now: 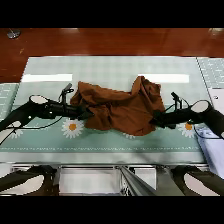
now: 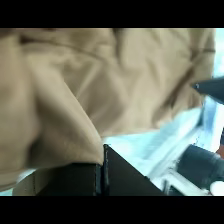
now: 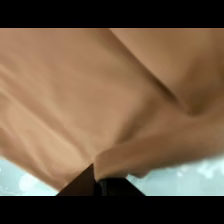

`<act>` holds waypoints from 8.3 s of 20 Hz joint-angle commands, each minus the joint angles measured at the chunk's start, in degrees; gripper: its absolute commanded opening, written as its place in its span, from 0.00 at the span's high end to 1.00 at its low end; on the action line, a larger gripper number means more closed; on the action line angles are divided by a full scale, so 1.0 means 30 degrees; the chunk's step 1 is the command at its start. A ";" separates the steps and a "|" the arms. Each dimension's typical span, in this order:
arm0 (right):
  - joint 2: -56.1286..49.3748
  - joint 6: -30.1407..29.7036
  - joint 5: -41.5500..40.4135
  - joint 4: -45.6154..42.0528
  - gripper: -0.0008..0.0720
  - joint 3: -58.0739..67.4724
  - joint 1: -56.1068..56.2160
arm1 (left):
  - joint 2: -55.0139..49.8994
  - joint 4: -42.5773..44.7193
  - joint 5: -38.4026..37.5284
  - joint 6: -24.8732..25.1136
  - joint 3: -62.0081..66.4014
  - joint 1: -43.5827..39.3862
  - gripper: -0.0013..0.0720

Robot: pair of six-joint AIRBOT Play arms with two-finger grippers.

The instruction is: Fold the shirts.

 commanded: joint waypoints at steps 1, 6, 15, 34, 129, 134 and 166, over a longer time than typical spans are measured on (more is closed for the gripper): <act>0.0379 0.0066 0.1909 -0.1982 0.95 0.4641 0.0291 | 0.1217 -0.0117 -0.1639 0.0036 0.2667 0.1086 0.95; 0.2127 0.0896 0.2375 -0.4634 0.95 1.8090 0.0299 | 0.4801 -0.0029 -0.0393 -0.2288 1.2276 0.3701 0.96; 0.7453 0.0561 0.5238 -0.6696 0.95 2.6418 0.0299 | 0.8429 0.7235 -0.1821 -0.5719 2.5099 0.6900 0.96; 0.9916 0.0699 0.6288 -0.4765 0.95 1.4185 0.0299 | 0.9646 1.1344 -0.2776 -0.7198 1.6407 0.5413 0.95; -0.2353 -0.1304 0.1290 0.1559 0.95 0.8874 -0.4925 | 0.5020 0.1457 -0.0459 0.0153 -0.0962 1.0040 0.96; -0.0525 -0.0087 0.2980 0.1005 0.95 1.9751 -0.4823 | 0.7825 0.1712 0.2579 -0.0204 0.9347 0.9930 0.96; 0.6353 -0.2280 0.2433 -0.1479 0.95 0.9559 -0.4809 | 1.1424 0.9180 0.5799 -0.4758 0.2900 0.7766 0.96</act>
